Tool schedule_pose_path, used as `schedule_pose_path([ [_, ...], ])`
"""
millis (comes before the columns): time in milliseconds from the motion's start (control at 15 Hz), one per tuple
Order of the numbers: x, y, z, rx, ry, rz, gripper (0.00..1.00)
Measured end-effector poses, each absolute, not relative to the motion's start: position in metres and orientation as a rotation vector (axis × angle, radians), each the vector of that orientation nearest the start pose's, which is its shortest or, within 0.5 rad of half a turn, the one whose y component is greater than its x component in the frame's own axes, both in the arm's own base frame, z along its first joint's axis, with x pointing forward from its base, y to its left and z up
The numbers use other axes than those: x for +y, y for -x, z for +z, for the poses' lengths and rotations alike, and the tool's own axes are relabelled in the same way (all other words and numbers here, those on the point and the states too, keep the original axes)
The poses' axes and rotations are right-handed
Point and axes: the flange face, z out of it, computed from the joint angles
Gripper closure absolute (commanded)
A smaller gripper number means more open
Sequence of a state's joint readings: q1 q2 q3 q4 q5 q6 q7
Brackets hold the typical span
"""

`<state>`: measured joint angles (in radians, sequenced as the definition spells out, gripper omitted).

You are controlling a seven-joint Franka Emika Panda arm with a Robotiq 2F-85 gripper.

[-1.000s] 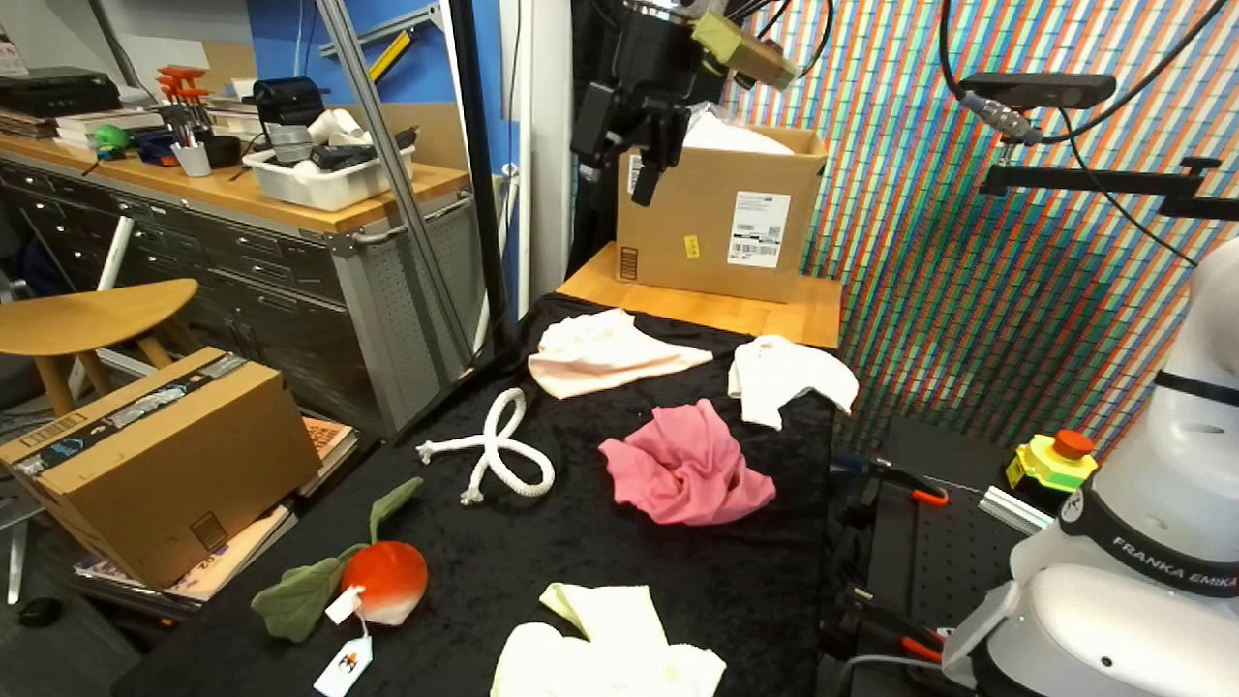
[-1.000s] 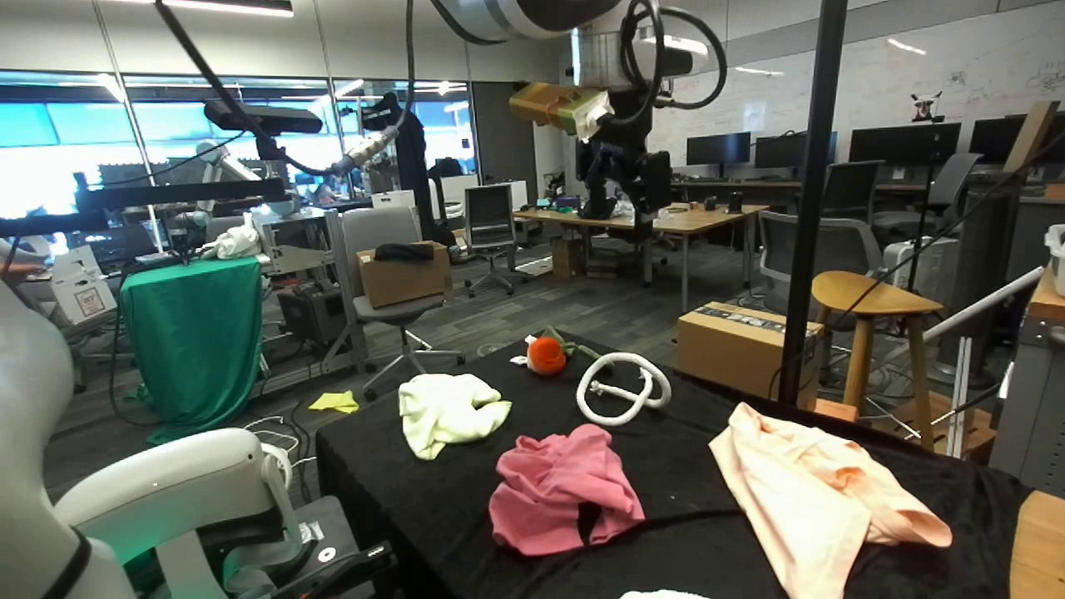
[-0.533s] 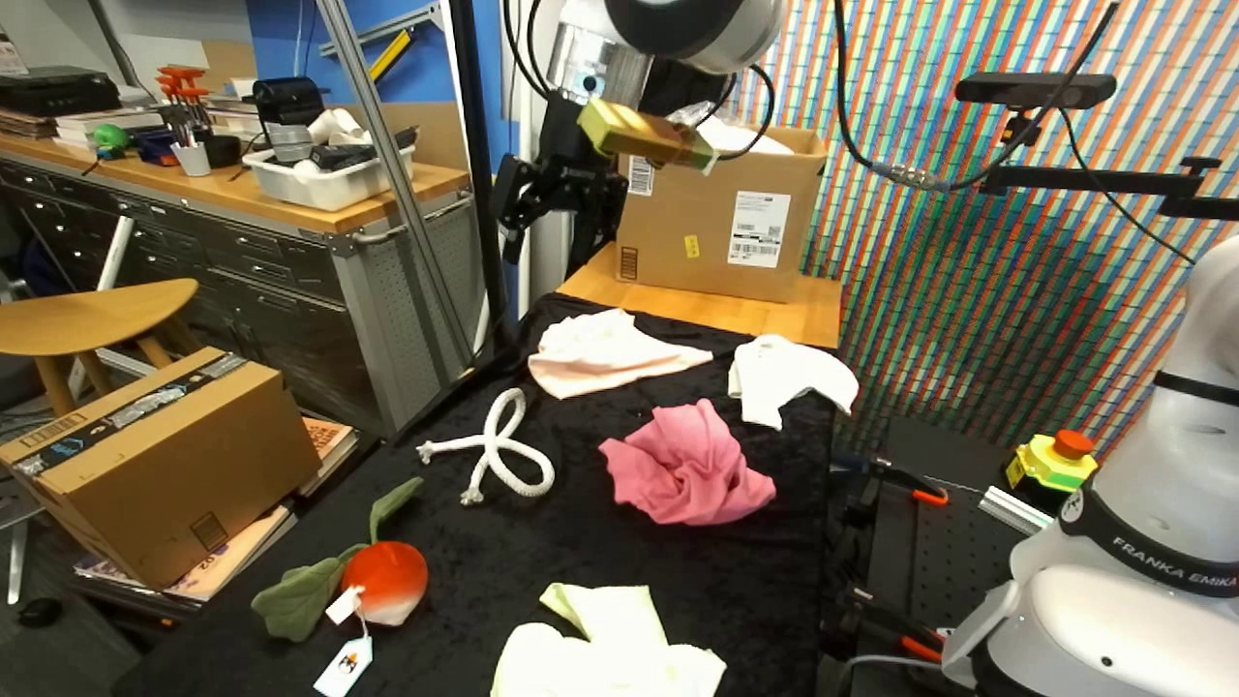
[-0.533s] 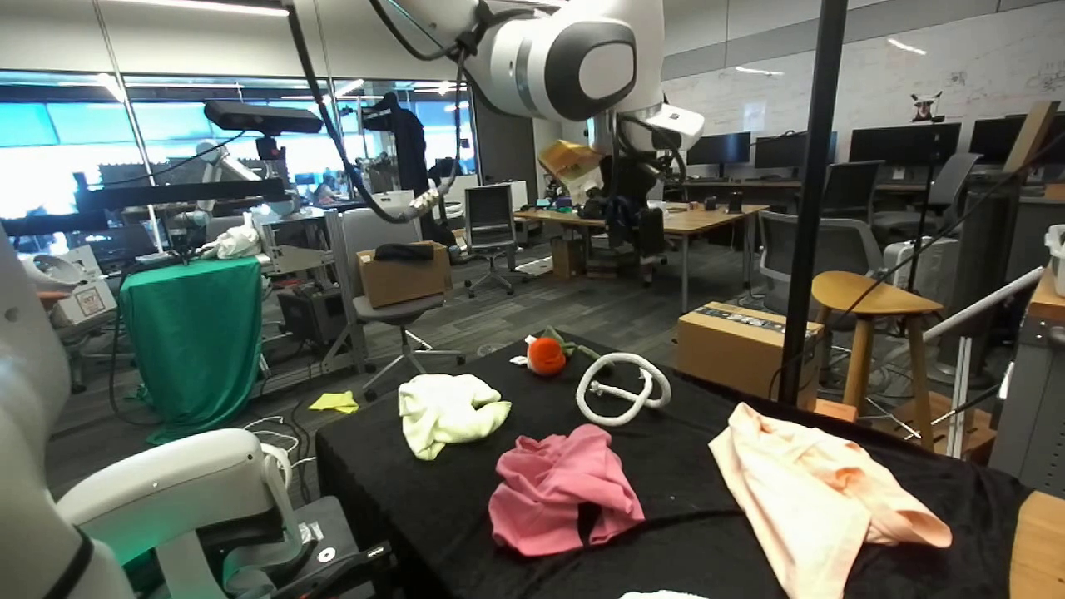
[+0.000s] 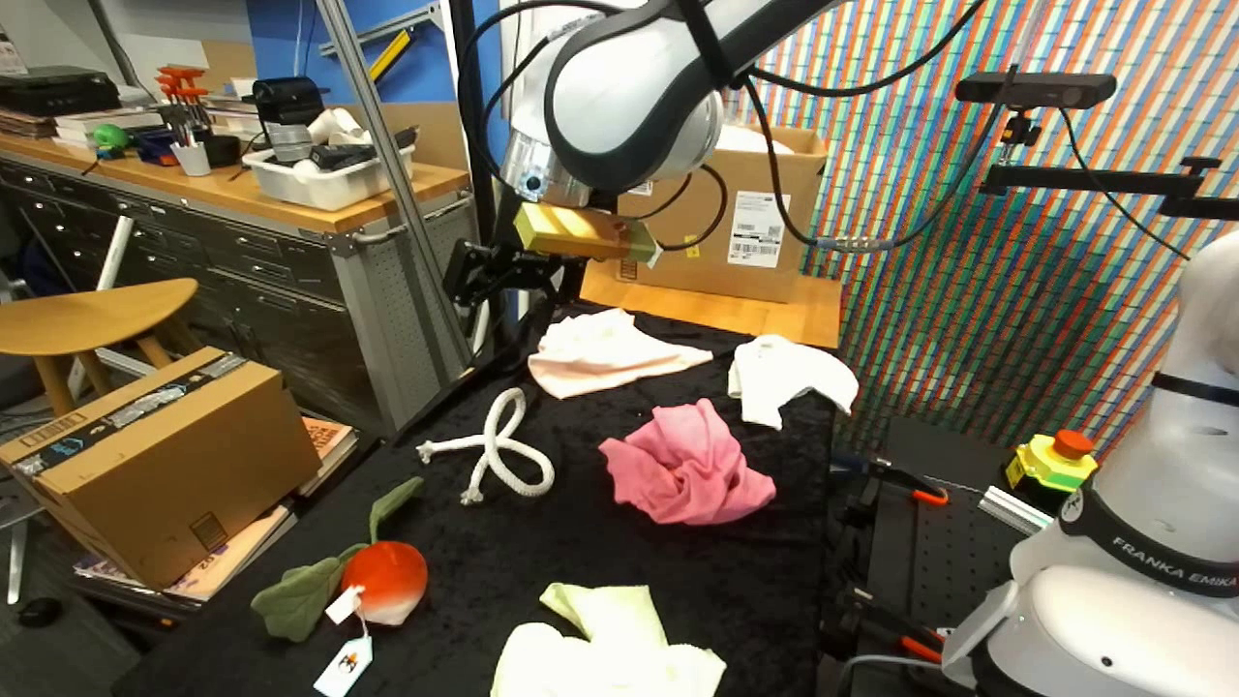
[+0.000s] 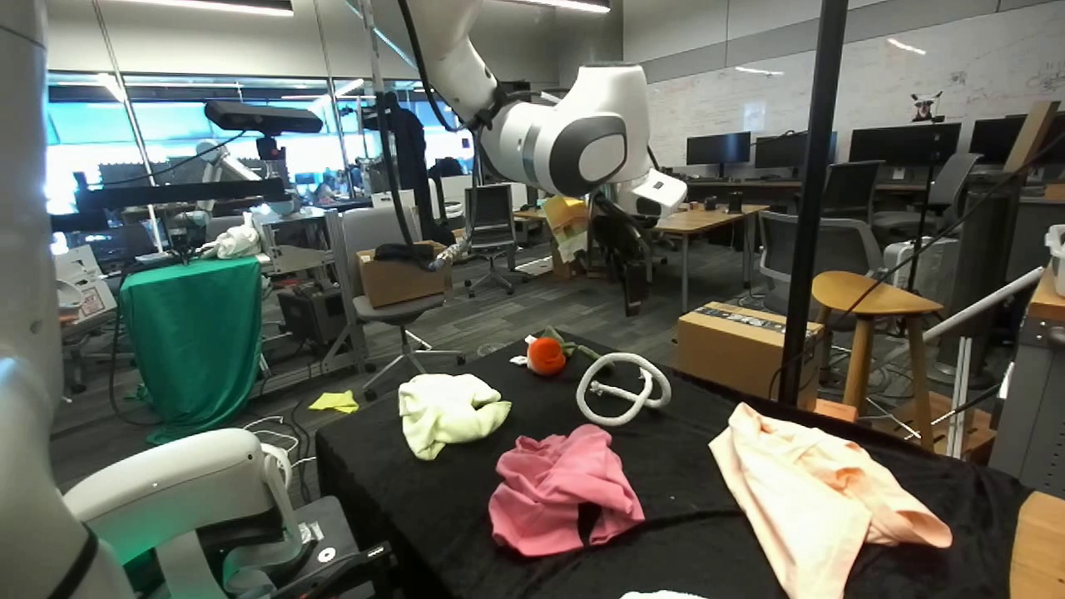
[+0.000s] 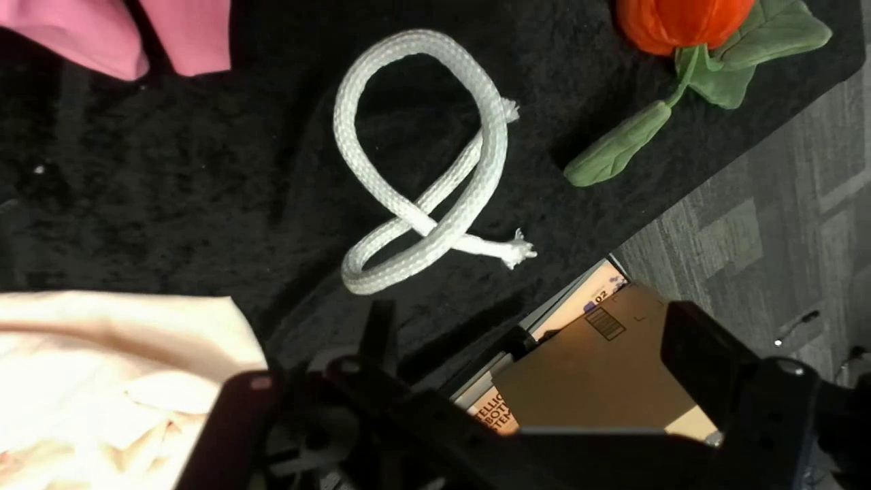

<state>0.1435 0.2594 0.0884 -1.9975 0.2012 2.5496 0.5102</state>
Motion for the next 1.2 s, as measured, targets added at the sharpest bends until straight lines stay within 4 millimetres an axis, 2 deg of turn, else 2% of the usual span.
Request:
schedule_pose_path([
  [267, 0.152, -0.612, 0.328, 0.624, 2.791, -0.277, 0.00],
  [733, 0.154, -0.614, 0.269, 0.643, 2.812, -0.230, 0.00],
  [1200, 0.159, -0.626, 0.238, 0.640, 2.803, -0.340, 0.00],
])
